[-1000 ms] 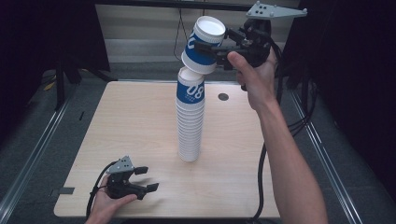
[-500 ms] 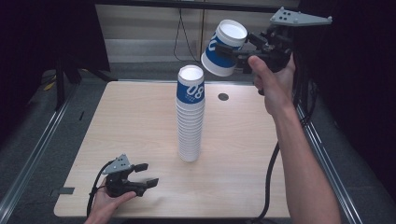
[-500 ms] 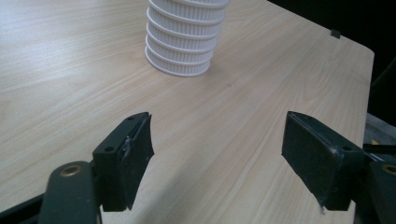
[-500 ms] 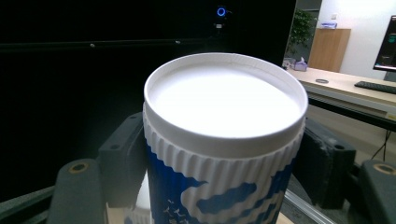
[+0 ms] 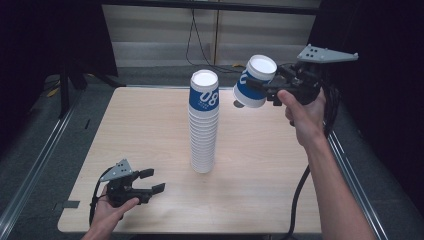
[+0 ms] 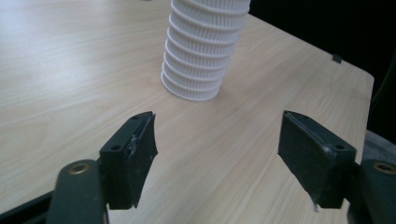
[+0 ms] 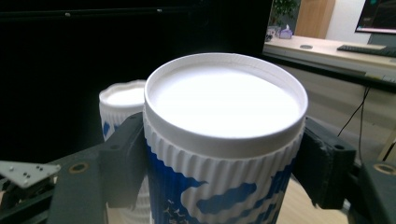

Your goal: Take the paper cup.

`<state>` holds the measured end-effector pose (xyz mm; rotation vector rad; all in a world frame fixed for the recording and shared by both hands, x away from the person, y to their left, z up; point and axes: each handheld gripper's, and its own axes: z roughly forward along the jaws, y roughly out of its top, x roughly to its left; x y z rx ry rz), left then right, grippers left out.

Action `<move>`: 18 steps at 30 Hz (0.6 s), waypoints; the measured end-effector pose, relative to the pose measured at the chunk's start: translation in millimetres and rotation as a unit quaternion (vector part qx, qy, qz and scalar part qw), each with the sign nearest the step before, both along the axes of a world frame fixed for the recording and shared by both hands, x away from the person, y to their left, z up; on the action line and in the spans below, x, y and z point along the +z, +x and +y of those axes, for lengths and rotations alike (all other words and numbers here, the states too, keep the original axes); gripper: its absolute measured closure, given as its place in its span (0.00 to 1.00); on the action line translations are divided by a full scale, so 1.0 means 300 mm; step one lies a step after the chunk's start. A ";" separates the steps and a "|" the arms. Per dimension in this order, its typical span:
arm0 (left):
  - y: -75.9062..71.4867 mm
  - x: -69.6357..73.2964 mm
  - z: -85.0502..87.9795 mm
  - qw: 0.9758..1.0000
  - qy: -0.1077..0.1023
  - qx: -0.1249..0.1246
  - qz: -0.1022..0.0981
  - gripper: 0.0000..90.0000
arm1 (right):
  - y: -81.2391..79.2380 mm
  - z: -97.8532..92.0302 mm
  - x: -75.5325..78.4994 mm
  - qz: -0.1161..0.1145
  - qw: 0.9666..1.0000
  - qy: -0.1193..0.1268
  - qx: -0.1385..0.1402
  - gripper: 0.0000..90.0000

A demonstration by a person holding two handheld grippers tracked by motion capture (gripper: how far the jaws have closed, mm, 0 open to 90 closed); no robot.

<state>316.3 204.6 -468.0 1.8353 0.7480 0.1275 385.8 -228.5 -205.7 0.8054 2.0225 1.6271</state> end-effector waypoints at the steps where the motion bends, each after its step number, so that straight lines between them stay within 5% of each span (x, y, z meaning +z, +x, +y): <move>1: 0.001 0.017 -0.006 1.000 -0.006 0.000 -0.010 0.26 | 0.000 -0.003 -0.017 0.004 1.000 -0.003 -0.001 0.30; 11: 0.028 0.081 -0.028 0.999 -0.015 -0.019 -0.033 0.20 | -0.042 -0.016 -0.118 0.017 1.000 -0.008 -0.003 0.30; 14: 0.041 0.103 -0.038 0.999 -0.037 -0.012 -0.035 0.21 | -0.077 -0.020 -0.175 0.026 1.000 -0.010 0.003 0.30; 18: 0.051 0.114 -0.080 0.999 -0.042 -0.016 -0.026 0.24 | -0.083 -0.020 -0.257 0.052 0.999 -0.008 0.003 0.30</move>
